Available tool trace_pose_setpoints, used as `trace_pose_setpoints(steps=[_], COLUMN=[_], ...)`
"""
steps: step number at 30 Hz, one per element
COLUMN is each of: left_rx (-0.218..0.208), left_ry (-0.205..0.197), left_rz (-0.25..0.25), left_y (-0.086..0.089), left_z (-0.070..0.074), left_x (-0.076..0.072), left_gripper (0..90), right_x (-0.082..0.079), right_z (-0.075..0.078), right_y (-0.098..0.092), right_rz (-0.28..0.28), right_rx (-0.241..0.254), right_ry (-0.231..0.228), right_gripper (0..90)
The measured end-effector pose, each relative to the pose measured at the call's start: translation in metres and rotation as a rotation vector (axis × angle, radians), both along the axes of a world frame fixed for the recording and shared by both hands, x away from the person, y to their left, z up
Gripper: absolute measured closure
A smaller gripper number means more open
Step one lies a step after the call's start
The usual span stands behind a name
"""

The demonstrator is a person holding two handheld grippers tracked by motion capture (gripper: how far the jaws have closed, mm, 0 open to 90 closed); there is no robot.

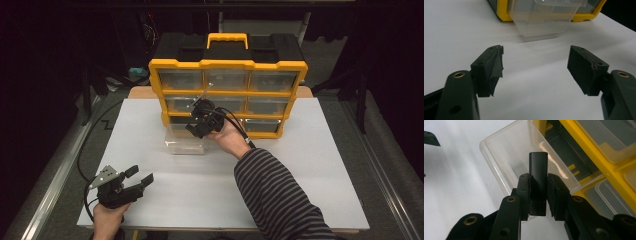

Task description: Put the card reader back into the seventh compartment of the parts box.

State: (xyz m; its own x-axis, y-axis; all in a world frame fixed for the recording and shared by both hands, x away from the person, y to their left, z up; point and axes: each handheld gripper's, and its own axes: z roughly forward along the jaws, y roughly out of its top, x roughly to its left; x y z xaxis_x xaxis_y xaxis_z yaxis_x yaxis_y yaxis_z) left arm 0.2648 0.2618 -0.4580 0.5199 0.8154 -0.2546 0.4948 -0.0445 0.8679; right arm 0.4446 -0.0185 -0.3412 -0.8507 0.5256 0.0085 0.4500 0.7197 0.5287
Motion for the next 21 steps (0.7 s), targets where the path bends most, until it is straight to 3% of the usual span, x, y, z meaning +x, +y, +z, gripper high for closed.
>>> trace_pose_setpoints(steps=[4, 9, 21], left_rx=[0.000, -0.004, -0.004], left_ry=[0.000, -0.002, 0.000], left_rz=[-0.001, -0.001, -0.002], left_y=[0.000, 0.001, 0.000], left_z=[0.000, 0.000, 0.000], left_x=[0.000, 0.000, 0.000], left_gripper=[29.3, 29.3, 29.2], right_x=[0.001, 0.001, -0.009], right_z=[-0.003, -0.004, -0.002], right_y=[0.003, 0.001, -0.018], right_rz=[-0.008, -0.018, -0.042], right_rx=[0.008, 0.018, 0.049], right_ry=[0.002, -0.005, -0.030], right_gripper=[72.2, 60.9, 53.9])
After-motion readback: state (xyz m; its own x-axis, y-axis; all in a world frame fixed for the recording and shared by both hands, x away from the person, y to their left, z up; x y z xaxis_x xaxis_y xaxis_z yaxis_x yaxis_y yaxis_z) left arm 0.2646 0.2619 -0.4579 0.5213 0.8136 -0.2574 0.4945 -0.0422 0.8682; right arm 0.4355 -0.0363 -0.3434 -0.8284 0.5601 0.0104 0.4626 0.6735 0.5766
